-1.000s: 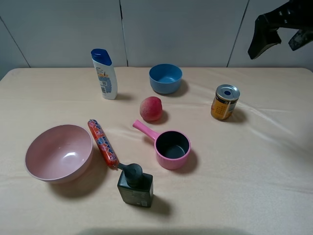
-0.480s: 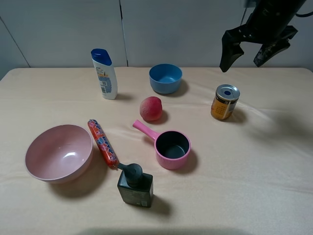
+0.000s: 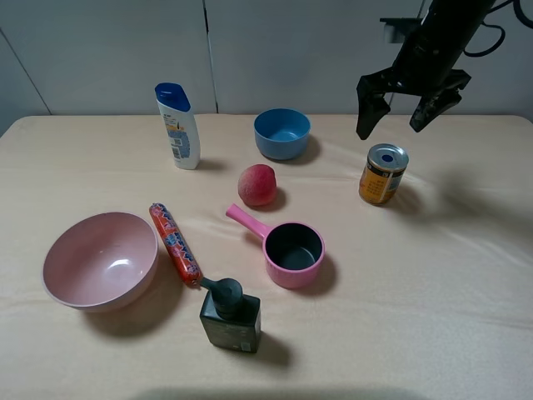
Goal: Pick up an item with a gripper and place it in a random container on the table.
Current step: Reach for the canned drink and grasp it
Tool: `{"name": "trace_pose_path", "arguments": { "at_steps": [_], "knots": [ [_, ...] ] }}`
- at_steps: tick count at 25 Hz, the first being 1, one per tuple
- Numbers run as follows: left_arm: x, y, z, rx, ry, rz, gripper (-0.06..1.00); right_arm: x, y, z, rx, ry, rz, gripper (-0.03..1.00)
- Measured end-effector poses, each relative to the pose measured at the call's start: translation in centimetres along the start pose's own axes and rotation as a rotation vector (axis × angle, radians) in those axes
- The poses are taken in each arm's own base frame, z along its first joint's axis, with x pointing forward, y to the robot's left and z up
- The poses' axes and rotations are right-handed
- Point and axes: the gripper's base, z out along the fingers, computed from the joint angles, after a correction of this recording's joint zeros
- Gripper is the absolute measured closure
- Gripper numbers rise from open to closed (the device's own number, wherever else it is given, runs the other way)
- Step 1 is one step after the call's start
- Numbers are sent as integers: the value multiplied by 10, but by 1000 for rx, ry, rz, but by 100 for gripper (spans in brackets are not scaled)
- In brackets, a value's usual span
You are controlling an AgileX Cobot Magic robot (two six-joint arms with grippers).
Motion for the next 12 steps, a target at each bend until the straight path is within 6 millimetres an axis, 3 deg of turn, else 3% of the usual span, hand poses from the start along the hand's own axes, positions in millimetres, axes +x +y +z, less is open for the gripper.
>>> {"name": "trace_pose_path", "arguments": {
  "at_steps": [12],
  "knots": [
    [0,0,0,0,0,0,-5,-4,-14,42,81,81,-31,27]
  ]
}}
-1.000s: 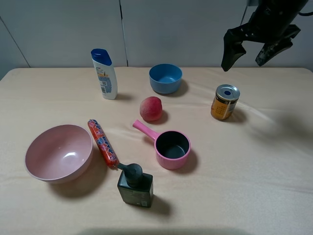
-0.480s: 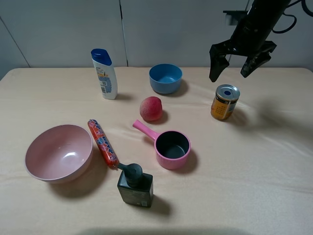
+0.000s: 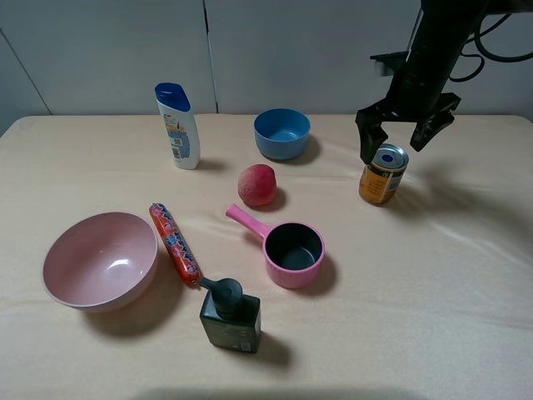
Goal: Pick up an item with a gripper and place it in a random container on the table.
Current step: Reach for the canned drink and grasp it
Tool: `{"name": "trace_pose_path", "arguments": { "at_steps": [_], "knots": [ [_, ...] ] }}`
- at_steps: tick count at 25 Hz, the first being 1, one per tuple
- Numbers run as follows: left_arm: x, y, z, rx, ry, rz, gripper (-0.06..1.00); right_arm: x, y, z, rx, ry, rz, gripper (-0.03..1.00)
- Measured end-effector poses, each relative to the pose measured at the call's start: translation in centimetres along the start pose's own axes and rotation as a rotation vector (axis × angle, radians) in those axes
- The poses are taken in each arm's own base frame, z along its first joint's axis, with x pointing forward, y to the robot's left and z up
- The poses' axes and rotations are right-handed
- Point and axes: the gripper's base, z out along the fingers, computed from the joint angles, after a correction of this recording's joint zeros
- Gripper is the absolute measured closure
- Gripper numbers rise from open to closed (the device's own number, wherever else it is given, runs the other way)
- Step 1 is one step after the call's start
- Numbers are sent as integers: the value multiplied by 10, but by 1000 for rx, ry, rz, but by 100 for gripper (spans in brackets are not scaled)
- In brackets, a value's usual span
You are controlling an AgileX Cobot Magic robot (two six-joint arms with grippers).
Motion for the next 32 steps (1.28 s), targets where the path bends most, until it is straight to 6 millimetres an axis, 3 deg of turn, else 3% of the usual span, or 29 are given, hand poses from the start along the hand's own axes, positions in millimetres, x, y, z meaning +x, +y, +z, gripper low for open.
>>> {"name": "trace_pose_path", "arguments": {
  "at_steps": [22,30,32],
  "knots": [
    [0,0,0,0,0,0,-5,-7,-5,55,14,61,-9,27],
    [0,0,0,0,0,0,-5,-7,-5,57,13,65,-12,27],
    [0,0,0,0,0,0,-5,-7,-5,57,13,65,-12,33]
  ]
}}
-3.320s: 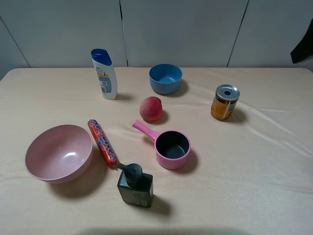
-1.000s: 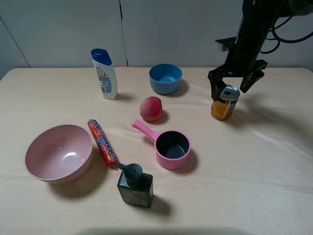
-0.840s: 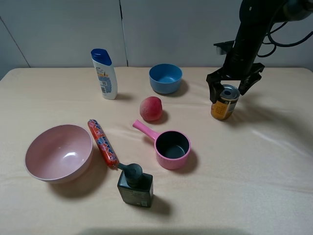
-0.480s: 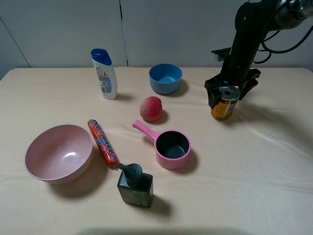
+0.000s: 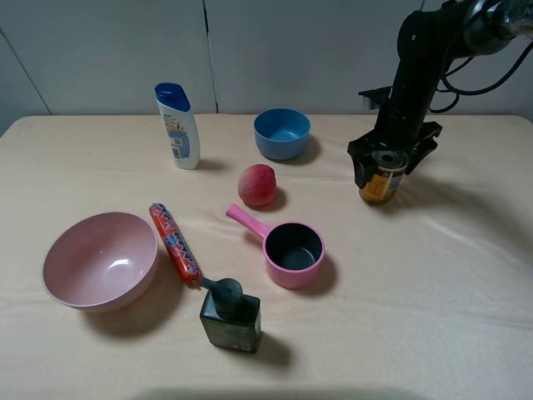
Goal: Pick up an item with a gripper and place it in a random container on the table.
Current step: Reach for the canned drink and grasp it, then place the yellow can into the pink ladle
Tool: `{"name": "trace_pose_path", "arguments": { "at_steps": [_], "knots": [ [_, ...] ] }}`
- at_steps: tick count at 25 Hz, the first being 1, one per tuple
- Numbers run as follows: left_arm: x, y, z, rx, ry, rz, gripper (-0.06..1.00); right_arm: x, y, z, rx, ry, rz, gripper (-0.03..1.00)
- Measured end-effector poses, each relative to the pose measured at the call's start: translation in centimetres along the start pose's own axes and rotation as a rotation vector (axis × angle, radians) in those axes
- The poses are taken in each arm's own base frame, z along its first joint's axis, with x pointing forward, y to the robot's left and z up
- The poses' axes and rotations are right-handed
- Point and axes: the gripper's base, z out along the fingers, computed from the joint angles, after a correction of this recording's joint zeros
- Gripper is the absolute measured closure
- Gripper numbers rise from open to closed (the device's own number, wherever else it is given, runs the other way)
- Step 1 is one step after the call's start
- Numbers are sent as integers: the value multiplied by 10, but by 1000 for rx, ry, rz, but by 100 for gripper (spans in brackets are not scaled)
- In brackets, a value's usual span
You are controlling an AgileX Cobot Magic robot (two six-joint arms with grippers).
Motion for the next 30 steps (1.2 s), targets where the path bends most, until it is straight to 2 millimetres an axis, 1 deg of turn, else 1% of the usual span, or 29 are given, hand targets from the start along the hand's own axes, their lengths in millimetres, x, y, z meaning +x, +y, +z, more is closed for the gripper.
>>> {"name": "trace_pose_path", "arguments": {
  "at_steps": [2,7,21,24,30],
  "knots": [
    [0,0,0,0,0,0,-5,0,1,0,-7,0,0,46],
    [0,0,0,0,0,0,-5,0,1,0,-6,1,-34,46],
    [0,0,0,0,0,0,-5,2,1,-2,-8,16,-39,46],
    [0,0,0,0,0,0,-5,5,1,-11,-10,21,-39,46],
    [0,0,0,0,0,0,-5,13,4,-42,-15,11,-39,46]
  ]
}}
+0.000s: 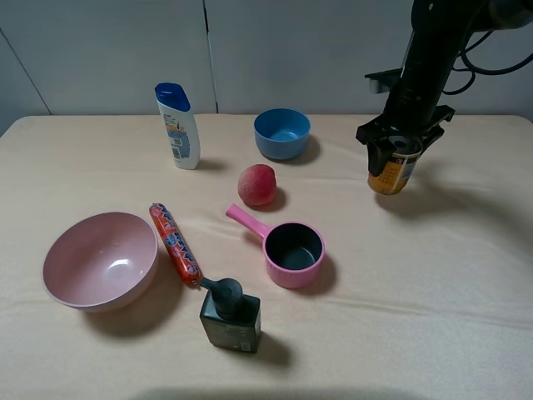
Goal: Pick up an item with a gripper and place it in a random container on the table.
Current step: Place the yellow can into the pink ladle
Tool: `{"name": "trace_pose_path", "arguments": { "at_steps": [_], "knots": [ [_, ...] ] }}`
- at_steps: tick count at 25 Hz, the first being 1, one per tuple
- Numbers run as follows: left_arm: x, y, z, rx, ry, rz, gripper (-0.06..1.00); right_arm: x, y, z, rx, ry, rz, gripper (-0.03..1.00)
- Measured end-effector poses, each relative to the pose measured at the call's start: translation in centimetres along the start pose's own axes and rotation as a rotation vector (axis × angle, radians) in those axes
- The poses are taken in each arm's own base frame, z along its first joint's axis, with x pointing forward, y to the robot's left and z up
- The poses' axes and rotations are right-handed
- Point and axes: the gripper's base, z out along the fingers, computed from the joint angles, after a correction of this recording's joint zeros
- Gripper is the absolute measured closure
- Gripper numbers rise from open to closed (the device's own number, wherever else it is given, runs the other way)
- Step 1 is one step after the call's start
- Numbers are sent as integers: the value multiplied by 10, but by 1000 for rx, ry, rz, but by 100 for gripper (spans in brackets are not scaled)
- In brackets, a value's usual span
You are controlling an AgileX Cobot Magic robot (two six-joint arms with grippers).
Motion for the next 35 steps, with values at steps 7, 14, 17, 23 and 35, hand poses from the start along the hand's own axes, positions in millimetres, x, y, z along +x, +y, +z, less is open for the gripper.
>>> {"name": "trace_pose_path", "arguments": {
  "at_steps": [7,14,17,23,35],
  "knots": [
    [0,0,0,0,0,0,-5,6,5,-17,-33,-2,17,46],
    [0,0,0,0,0,0,-5,7,31,-38,-27,-51,2,46],
    [0,0,0,0,0,0,-5,7,45,-45,-25,-67,-28,46],
    [0,0,0,0,0,0,-5,-4,69,-65,-23,-146,-62,46],
    [0,0,0,0,0,0,-5,6,127,-93,-38,-217,-145,46]
  ]
}}
